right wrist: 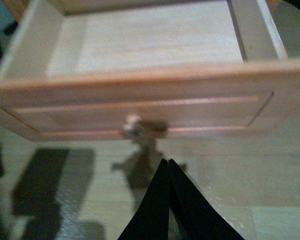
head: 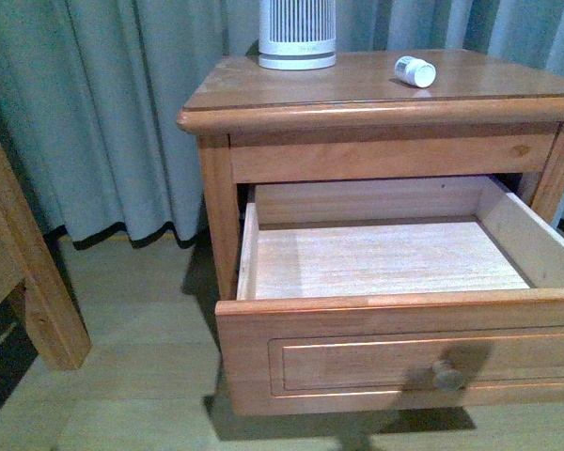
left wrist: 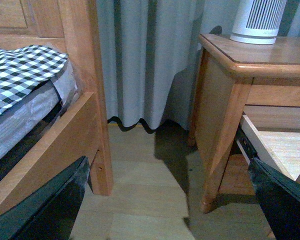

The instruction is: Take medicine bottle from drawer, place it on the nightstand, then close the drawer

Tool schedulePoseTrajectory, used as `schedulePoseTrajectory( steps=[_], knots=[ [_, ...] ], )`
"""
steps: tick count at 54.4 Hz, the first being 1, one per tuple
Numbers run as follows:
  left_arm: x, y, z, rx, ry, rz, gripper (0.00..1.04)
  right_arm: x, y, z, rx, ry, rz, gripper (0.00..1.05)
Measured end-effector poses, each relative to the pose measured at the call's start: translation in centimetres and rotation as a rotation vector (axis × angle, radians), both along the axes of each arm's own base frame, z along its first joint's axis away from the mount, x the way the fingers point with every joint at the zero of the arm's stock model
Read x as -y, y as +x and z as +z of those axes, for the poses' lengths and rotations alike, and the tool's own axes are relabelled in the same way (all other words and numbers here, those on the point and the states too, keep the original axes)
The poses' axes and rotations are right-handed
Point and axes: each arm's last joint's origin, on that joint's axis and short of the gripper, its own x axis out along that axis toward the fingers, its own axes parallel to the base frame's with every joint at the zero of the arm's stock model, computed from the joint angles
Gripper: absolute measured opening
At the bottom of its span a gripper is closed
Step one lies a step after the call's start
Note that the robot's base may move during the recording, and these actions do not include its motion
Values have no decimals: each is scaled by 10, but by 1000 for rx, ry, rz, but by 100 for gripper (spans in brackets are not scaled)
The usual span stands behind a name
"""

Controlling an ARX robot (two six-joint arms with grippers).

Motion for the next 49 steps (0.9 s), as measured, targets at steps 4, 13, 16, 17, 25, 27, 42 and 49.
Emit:
schedulePoseTrajectory(
  steps=[4, 13, 16, 17, 25, 27, 42, 49],
  knots=[
    [0, 0, 0, 0, 0, 0, 98, 4, 4, -24, -37, 4, -27, 3],
    [0, 0, 0, 0, 0, 0, 98, 10, 43, -49, 12, -17, -93, 3],
    [0, 0, 0, 0, 0, 0, 98, 11, 60, -55, 36, -34, -95, 3],
    [0, 0, 0, 0, 0, 0, 98, 11, 64, -56, 41, -42, -92, 3],
    [0, 0, 0, 0, 0, 0, 98, 13, 110, -82, 24, -120, -83, 3],
    [0, 0, 0, 0, 0, 0, 98, 13, 120, -86, 21, -134, -82, 3],
    [0, 0, 0, 0, 0, 0, 98, 11, 199, -95, 72, -207, -52, 3],
    [0, 0, 0, 0, 0, 0, 98, 10, 228, -95, 110, -235, -31, 3]
  ],
)
